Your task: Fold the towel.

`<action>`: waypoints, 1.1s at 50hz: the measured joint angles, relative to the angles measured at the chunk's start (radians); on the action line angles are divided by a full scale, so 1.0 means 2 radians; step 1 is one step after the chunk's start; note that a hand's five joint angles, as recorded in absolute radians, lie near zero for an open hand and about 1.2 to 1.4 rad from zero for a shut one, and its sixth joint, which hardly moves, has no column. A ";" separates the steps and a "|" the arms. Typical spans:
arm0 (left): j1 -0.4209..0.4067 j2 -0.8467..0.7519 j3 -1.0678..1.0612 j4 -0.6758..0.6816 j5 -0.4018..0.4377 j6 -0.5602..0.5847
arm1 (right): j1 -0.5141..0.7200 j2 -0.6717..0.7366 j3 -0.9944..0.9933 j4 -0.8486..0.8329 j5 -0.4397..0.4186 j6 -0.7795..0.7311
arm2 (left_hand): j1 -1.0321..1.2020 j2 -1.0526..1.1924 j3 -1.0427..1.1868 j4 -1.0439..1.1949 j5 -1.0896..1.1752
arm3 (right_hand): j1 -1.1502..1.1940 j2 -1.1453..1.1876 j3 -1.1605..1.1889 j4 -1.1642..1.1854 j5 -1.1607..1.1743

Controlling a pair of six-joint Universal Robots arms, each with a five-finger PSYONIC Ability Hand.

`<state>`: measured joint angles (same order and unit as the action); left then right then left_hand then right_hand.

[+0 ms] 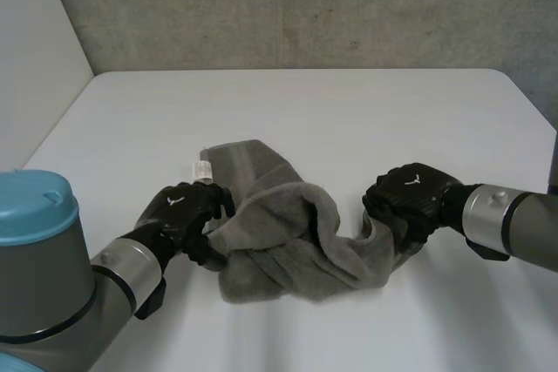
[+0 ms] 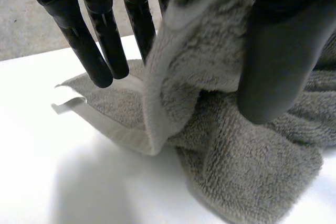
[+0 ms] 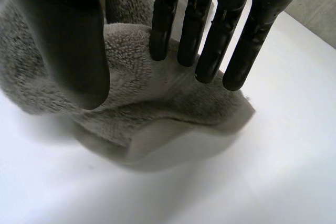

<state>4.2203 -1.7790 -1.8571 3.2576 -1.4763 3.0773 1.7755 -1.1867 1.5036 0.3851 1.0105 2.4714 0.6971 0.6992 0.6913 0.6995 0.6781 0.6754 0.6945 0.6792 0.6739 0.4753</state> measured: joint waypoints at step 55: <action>0.006 -0.093 0.276 -0.006 -0.010 0.227 | 0.023 0.079 -0.261 -0.140 -0.026 0.104 | 0.349 0.391 0.425 0.404 0.404 | 0.322 0.306 0.328 0.329 0.338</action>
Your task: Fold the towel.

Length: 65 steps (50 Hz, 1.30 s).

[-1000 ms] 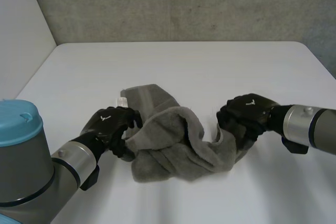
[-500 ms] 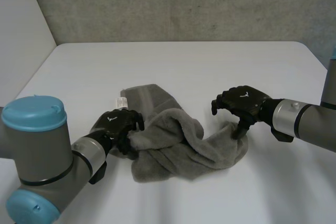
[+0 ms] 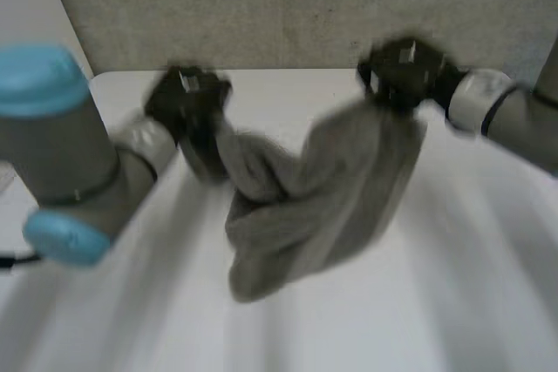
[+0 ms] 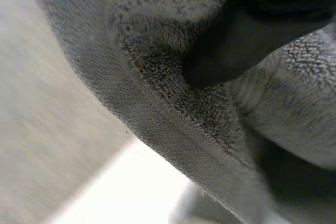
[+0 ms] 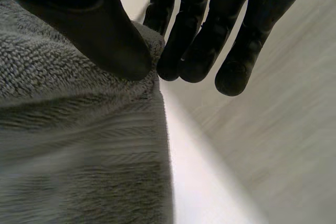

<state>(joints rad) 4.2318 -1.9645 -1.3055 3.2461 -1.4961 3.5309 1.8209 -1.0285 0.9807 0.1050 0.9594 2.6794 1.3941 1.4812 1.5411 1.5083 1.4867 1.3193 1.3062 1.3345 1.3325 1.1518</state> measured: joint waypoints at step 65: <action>0.104 0.223 -0.466 0.251 0.120 -0.075 | -0.057 -0.147 0.327 -0.074 -0.007 -0.059 | -0.389 -0.437 -0.470 -0.446 -0.450 | -0.374 -0.359 -0.378 -0.377 -0.390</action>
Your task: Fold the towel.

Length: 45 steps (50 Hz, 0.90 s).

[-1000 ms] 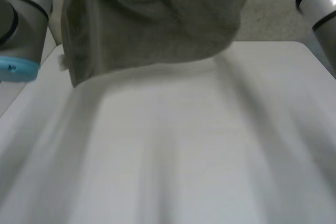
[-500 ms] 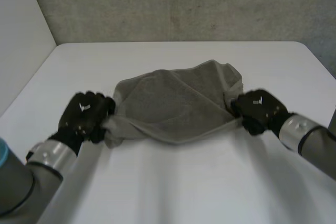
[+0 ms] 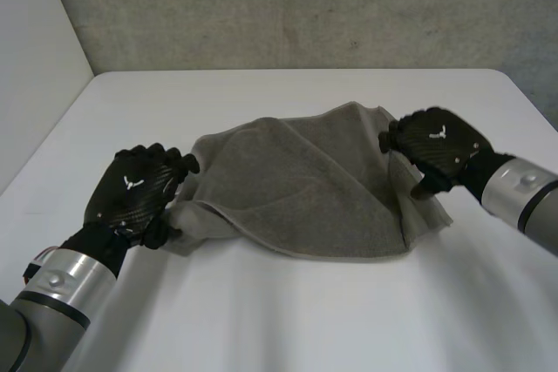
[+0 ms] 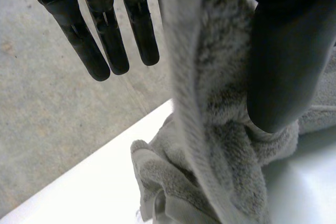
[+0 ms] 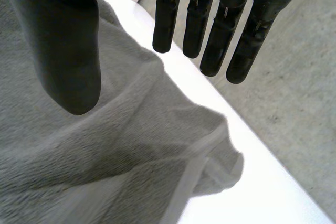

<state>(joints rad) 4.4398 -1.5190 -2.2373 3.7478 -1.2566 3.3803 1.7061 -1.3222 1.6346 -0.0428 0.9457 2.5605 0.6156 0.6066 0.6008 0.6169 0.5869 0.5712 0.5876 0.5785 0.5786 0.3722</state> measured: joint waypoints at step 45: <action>-0.006 -0.089 0.098 -0.123 -0.077 -0.001 | -0.031 0.101 0.091 -0.093 0.039 -0.063 | -0.136 -0.140 -0.142 -0.141 -0.146 | 0.018 0.008 0.012 0.012 0.031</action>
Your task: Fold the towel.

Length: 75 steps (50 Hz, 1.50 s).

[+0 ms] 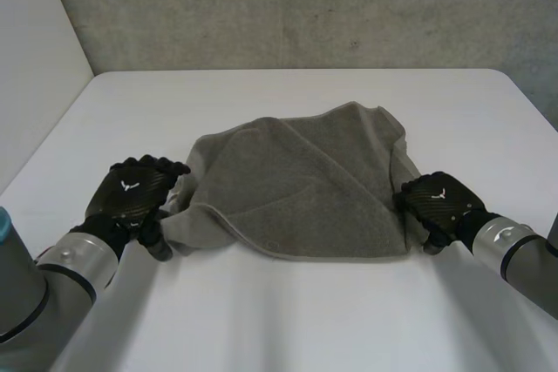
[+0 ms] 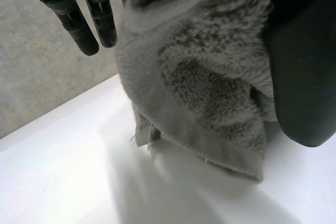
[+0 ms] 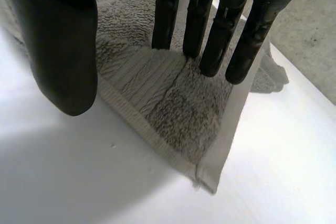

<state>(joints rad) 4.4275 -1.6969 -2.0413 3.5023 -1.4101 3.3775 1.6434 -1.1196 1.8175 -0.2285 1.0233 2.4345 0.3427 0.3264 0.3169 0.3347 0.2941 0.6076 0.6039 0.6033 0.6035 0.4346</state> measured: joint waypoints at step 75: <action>-0.017 0.159 0.231 -0.190 -0.035 0.002 | -0.050 -0.187 -0.382 0.480 -0.024 -0.024 | 0.535 0.571 0.612 0.585 0.586 | 0.354 0.337 0.366 0.364 0.354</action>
<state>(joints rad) 4.3926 -1.3790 -1.5787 3.1228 -1.4800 3.3812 1.5436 -1.4931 1.0536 0.7306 0.9757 2.3869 1.4132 1.4675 1.5414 1.5044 1.4670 1.3150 1.2775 1.3348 1.3314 1.1422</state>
